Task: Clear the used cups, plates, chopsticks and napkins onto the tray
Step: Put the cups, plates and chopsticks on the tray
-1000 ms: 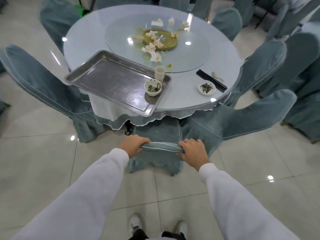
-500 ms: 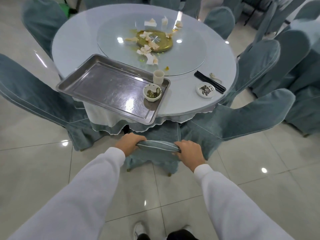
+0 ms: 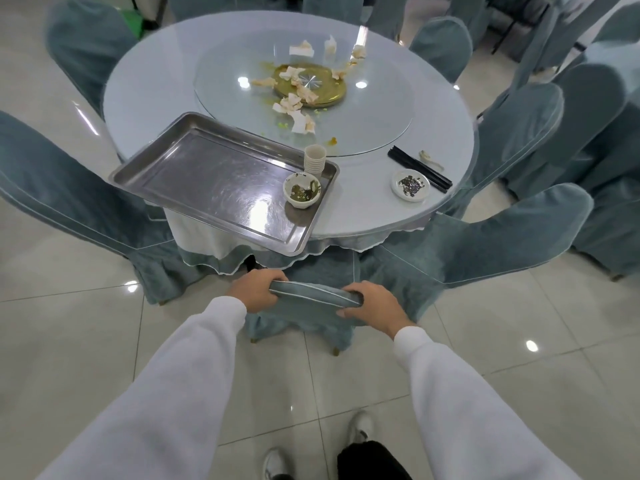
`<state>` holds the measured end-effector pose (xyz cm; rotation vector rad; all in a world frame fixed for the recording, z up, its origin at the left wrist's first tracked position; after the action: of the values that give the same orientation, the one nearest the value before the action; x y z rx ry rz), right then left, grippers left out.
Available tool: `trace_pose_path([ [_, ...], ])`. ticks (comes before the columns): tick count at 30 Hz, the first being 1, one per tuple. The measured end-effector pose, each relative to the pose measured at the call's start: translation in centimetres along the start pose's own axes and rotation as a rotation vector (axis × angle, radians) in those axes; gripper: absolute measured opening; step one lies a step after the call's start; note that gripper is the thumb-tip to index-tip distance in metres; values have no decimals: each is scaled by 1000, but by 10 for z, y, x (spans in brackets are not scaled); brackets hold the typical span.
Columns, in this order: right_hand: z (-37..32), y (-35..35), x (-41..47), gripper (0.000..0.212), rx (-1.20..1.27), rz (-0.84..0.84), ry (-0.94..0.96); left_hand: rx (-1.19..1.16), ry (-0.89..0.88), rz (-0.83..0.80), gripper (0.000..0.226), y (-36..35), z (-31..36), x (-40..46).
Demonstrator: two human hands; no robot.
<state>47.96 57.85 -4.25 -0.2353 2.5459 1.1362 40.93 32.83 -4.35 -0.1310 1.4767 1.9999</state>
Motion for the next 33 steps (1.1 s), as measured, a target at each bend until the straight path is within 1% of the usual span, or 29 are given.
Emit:
trace_pose_path([
  [2, 8, 9, 4, 44, 151, -65, -5, -73, -3, 8, 44, 1, 4, 5],
  [4, 17, 21, 11, 33, 288, -60, -14, -188, 1, 39, 43, 2, 9, 9],
  [7, 27, 40, 21, 21, 365, -16, 24, -322, 55, 147, 36, 6, 25, 13],
  [11, 43, 64, 29, 15, 458, 15, 72, -429, 180, 310, 24, 12, 52, 18],
  [14, 52, 81, 35, 12, 579, 55, 86, -496, 203, 362, 21, 13, 68, 24],
  [18, 67, 101, 41, 14, 730, 78, 64, -499, 232, 374, 20, 6, 93, 35],
  [23, 79, 117, 58, 15, 829, 78, 32, -496, 224, 420, 22, 8, 116, 54],
  [28, 98, 118, 82, 17, 893, 86, -51, -462, 199, 322, 18, 5, 129, 86],
  [31, 105, 119, 104, 19, 930, 106, -88, -456, 169, 311, 18, 7, 128, 115],
  [33, 112, 119, 111, 20, 954, 123, -165, -480, 173, 301, 19, 10, 125, 132],
])
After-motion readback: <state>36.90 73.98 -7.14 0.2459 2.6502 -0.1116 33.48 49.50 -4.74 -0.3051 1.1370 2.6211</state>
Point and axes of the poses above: each hand's wrist, its own x-axis towards the middle knuckle, its own y-axis out of the back of the hand, z = x × y, the point moved 8 cm from there along x, towards the middle knuckle, and after that the axes turned 11 degrees about x, right-handed, at the moved point
